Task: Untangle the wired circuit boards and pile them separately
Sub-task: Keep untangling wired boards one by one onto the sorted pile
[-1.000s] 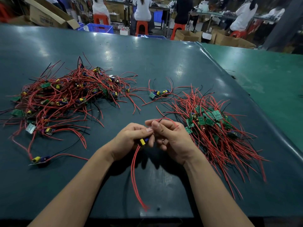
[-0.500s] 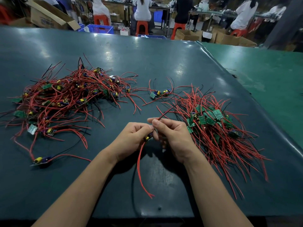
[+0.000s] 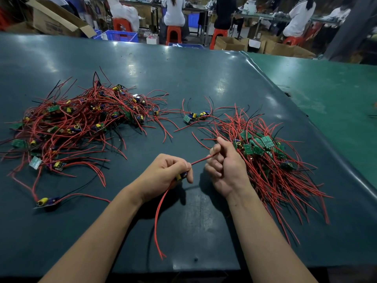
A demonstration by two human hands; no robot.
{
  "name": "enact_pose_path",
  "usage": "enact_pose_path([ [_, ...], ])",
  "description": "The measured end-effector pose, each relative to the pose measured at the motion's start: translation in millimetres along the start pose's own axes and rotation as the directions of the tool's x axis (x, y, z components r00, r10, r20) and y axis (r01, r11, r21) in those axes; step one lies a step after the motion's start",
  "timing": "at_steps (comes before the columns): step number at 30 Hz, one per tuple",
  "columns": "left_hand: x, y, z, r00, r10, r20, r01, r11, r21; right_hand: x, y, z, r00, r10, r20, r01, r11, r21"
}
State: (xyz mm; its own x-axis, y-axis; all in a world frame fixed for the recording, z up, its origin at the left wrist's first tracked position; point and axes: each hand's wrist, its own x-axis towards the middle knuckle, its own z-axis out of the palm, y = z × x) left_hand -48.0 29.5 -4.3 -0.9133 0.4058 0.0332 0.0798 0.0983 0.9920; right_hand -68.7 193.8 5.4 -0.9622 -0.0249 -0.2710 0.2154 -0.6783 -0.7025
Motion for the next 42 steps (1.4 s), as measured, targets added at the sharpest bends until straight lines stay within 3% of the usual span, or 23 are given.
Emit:
enact_pose_path([
  [5, -0.2, -2.4, -3.7, 1.000, -0.011, 0.004, 0.011, 0.997, -0.070, -0.2, -1.4, -0.1, 0.999, -0.023, 0.043, 0.023, 1.000, 0.015],
  [11, 1.9, -4.0, -3.3, 1.000, -0.029, -0.010, 0.027, 0.992, -0.126, 0.3, -4.6, -3.7, 0.985, 0.119, 0.125, -0.143, 0.967, 0.209],
  [15, 1.0, -3.0, -1.5, 1.000, -0.015, 0.013, 0.016, 0.997, -0.074, -0.1, -2.0, -4.1, 0.976, 0.133, 0.170, -0.157, 0.977, 0.141],
  [21, 1.2, -4.5, -4.3, 0.999, -0.022, -0.032, 0.017, 0.991, -0.135, 0.7, -2.7, -2.3, 0.997, 0.046, 0.069, -0.054, 0.990, 0.129],
  [27, 1.6, -4.9, -3.5, 1.000, -0.022, -0.009, 0.021, 0.992, -0.125, 0.2, -5.6, -4.5, 0.984, 0.134, 0.115, -0.158, 0.959, 0.235],
  [30, 1.3, -3.7, -2.3, 1.000, -0.022, -0.006, 0.021, 0.993, -0.116, 1.3, -2.7, -5.5, 0.986, 0.100, 0.130, -0.126, 0.970, 0.209],
  [33, 1.8, -3.1, -2.8, 0.998, -0.030, -0.055, 0.020, 0.985, -0.173, 1.6, -1.4, -3.3, 0.995, -0.006, 0.098, -0.001, 0.997, 0.072],
  [35, 2.5, -3.6, -2.4, 0.996, -0.029, -0.085, 0.010, 0.977, -0.214, 0.8, 3.7, -4.5, 0.991, -0.042, 0.124, 0.069, 0.973, -0.221],
  [37, 2.4, -4.2, -1.7, 0.994, -0.025, -0.109, 0.001, 0.977, -0.214, -2.4, 13.1, -4.3, 0.979, -0.041, 0.199, 0.136, 0.863, -0.487],
  [39, 1.7, -3.7, -1.5, 0.993, -0.020, -0.115, 0.000, 0.985, -0.175, -5.7, 18.9, -4.1, 0.964, -0.044, 0.264, 0.192, 0.800, -0.569],
  [42, 1.4, -2.4, -1.2, 0.995, -0.011, -0.095, 0.000, 0.994, -0.111, -5.7, 19.1, -3.1, 0.968, -0.107, 0.228, 0.216, 0.817, -0.534],
])
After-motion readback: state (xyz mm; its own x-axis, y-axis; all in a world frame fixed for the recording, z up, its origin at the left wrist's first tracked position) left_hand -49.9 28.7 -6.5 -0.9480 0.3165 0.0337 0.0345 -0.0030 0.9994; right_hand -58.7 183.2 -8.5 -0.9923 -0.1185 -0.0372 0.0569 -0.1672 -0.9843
